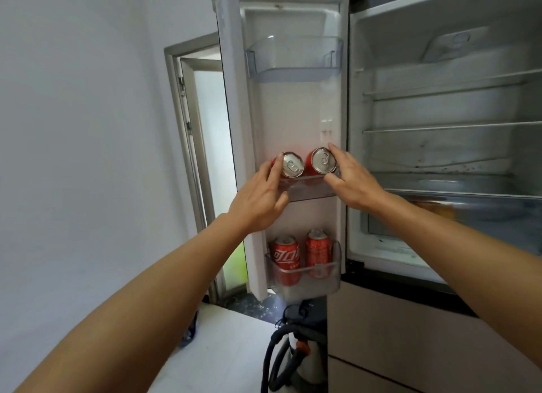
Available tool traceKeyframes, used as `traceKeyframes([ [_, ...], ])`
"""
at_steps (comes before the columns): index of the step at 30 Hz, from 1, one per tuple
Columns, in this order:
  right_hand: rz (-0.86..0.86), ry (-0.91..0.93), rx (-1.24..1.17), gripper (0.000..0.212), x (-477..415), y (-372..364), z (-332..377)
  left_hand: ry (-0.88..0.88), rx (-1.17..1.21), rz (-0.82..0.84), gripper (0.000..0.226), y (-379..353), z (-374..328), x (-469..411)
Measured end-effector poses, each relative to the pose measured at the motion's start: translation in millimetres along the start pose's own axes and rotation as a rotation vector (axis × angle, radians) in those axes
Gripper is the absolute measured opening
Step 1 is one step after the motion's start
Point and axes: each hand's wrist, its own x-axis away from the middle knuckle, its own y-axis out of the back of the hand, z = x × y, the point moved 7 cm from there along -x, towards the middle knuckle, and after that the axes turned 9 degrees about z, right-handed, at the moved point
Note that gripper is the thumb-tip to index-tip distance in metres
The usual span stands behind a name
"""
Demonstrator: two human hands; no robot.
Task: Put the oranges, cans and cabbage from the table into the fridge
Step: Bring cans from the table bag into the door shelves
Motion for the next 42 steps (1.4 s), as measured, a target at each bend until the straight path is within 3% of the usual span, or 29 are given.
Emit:
traceKeyframes([
  [4, -0.264, -0.034, 0.116, 0.053, 32, 15, 21, 0.013, -0.027, 0.004, 0.065, 7, 12, 50],
  [7, -0.298, 0.009, 0.18, 0.041, 58, 2, 59, 0.061, -0.05, 0.038, 0.049, 18, 31, 102],
  [12, -0.042, 0.124, 0.134, 0.03, 103, -88, 155, 0.239, -0.046, 0.173, 0.032, 29, 85, 226],
  [20, 0.293, 0.349, 0.046, 0.032, 180, -267, 333, 0.544, -0.127, 0.334, 0.029, 62, 176, 469],
  [30, 0.57, 0.694, -0.061, 0.033, 265, -463, 562, 0.987, -0.175, 0.374, 0.027, 127, 271, 736],
  [42, 0.839, 0.986, -0.111, 0.032, 337, -659, 812, 1.437, -0.184, 0.43, 0.028, 211, 403, 976],
])
